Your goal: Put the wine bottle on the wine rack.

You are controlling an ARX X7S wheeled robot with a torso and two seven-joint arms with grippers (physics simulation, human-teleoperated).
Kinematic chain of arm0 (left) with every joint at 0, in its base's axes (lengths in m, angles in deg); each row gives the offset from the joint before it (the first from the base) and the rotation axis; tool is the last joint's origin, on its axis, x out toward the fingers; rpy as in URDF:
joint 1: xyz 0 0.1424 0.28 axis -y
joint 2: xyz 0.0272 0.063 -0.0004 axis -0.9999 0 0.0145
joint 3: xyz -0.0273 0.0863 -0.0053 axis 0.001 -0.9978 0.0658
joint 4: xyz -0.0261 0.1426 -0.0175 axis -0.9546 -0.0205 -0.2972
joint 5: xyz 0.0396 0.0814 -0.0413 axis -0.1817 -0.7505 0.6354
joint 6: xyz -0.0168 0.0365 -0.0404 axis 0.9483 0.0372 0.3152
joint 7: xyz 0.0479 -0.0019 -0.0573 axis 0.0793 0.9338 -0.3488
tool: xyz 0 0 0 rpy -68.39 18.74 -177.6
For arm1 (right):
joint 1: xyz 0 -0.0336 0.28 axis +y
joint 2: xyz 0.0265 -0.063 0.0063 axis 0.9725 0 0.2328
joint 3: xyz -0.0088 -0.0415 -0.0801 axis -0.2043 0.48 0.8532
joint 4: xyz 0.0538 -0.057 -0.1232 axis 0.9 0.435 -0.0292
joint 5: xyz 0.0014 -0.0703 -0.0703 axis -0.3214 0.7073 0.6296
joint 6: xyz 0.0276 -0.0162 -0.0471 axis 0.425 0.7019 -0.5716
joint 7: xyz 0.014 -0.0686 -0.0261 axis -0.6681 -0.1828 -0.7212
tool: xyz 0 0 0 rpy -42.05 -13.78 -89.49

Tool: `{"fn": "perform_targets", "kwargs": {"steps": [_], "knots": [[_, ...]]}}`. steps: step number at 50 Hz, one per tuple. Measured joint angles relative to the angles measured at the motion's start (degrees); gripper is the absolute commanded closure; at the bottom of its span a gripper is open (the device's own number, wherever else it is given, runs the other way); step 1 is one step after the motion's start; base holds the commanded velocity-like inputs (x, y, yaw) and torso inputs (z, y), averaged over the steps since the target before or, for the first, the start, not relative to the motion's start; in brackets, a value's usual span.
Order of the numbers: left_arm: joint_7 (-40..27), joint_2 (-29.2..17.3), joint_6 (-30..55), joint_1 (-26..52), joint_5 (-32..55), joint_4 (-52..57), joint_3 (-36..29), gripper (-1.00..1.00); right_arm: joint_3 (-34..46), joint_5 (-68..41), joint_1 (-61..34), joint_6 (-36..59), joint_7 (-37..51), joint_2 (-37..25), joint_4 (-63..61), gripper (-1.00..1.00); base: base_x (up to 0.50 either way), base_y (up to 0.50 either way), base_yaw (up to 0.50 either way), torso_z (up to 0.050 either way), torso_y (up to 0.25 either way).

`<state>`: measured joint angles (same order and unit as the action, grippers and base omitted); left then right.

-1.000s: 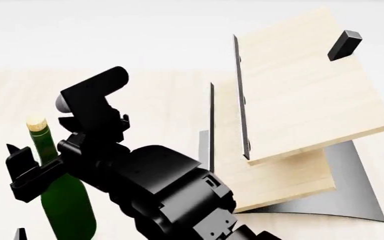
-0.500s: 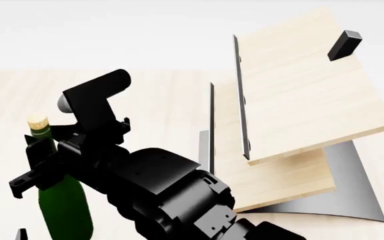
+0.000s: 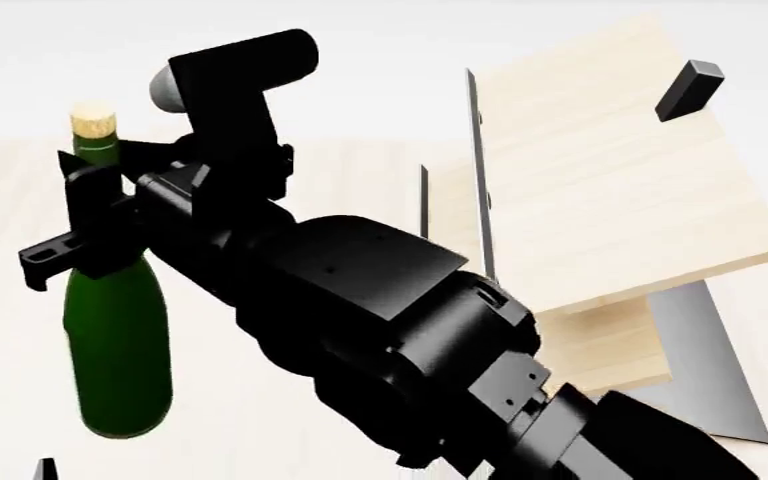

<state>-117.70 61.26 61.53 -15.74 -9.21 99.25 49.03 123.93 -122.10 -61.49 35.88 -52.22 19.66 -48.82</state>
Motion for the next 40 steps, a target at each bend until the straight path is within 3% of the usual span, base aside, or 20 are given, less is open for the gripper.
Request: {"fn": "perform_targets", "kwargs": {"steps": [40], "knots": [[-0.32, -0.20, 0.51, 0.66, 0.01, -0.42, -0.58, -1.00, -22.40, -28.80, 0.07, -2.58, 16.39, -13.30, -6.10, 1.00, 0.00, 0.00, 0.00, 0.000, 0.001]]}}
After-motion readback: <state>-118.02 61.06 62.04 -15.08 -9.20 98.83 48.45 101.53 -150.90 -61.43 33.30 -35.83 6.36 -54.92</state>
